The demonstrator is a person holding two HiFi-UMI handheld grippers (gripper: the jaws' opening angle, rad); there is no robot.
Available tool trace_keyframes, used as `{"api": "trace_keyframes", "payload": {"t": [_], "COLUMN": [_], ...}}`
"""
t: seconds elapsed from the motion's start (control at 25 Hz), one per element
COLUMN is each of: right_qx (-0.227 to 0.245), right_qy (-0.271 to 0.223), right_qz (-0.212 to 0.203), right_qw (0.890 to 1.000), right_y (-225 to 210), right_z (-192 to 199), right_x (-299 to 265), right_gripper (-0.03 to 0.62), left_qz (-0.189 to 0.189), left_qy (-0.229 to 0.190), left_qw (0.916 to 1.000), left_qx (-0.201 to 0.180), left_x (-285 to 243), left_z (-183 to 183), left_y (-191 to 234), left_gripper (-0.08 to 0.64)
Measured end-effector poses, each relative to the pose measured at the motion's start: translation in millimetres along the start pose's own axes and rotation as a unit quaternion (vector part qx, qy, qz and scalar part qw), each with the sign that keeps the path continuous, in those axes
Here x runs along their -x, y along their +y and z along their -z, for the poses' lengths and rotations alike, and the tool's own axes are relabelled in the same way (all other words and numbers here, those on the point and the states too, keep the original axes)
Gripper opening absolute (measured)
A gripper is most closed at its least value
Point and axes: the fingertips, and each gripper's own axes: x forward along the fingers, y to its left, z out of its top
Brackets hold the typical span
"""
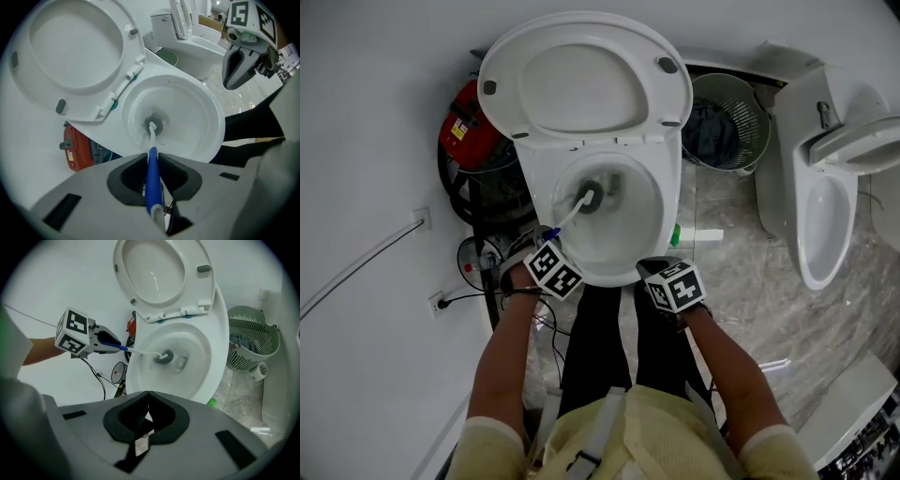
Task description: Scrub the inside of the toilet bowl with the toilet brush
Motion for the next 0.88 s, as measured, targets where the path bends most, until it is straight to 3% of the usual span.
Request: {"api": "trace_keyframes", "payload": {"t": [0.12, 0.24, 0.52, 0.88], "right_qx": [-0.001, -0.003, -0.009, -0.019], "right_qy": [-0.002, -0.003, -0.007, -0.01], "right_qz": [0.001, 0.0, 0.0, 0.002], "right_qw": [1.0, 1.0, 1.0, 1.0], "right_y": [-2, -4, -6, -14], "right_z": [-1, -1, 1, 4], "right_x": [1, 2, 5, 9], "right_gripper": [0.015, 0.015, 0.015, 0.015], "left_qz": [-0.005, 0.002, 0.039, 0.065], "left_qy": [-0.008, -0.021, -0.062, -0.097], "left_qw": [0.9998, 0.9982, 0.9858, 0.98], "left_qx": [0.017, 0.057, 0.151, 0.161], "left_x": [-1, -4, -5, -4], "left_z": [-6, -13, -25, -50], "left_y": [6, 10, 4, -9], "left_gripper": [0.078, 0.078, 0.078, 0.078]}}
